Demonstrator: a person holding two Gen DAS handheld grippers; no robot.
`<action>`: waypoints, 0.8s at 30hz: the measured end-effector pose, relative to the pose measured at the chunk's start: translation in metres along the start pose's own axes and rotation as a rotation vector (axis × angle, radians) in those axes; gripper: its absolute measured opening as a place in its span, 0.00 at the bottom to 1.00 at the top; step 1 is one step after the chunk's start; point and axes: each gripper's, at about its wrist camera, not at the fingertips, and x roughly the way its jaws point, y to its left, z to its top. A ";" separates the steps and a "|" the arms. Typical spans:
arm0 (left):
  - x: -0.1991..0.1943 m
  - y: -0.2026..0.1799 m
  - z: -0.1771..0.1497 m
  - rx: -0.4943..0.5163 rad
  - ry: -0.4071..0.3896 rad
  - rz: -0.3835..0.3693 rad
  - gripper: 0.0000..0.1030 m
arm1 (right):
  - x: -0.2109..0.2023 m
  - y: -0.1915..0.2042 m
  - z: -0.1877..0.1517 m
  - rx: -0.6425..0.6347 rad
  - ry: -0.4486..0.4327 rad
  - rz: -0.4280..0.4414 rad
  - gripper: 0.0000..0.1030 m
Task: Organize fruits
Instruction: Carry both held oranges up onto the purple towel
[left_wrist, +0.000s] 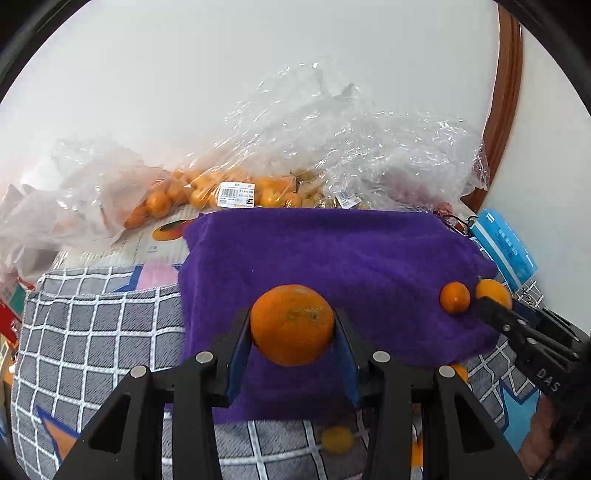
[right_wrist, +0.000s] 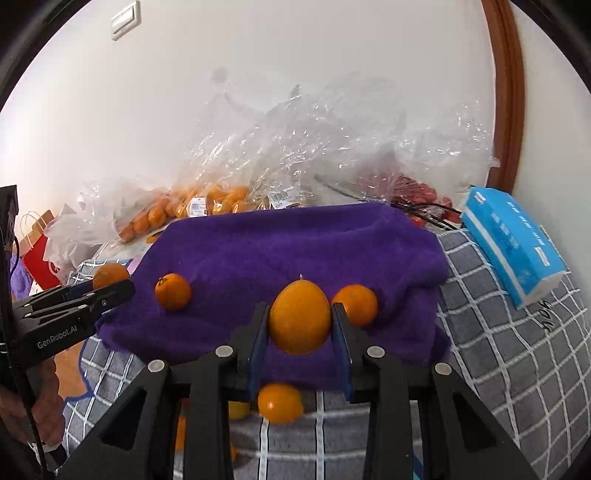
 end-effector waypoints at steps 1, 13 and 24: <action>0.001 -0.001 -0.001 0.012 -0.006 0.002 0.39 | 0.005 0.001 0.001 -0.007 0.001 -0.001 0.32; 0.023 0.005 -0.014 0.008 0.019 -0.014 0.40 | 0.031 -0.016 -0.009 0.010 0.011 -0.015 0.32; 0.035 0.006 -0.021 -0.029 0.055 -0.032 0.40 | 0.026 -0.020 -0.016 0.051 -0.006 0.018 0.32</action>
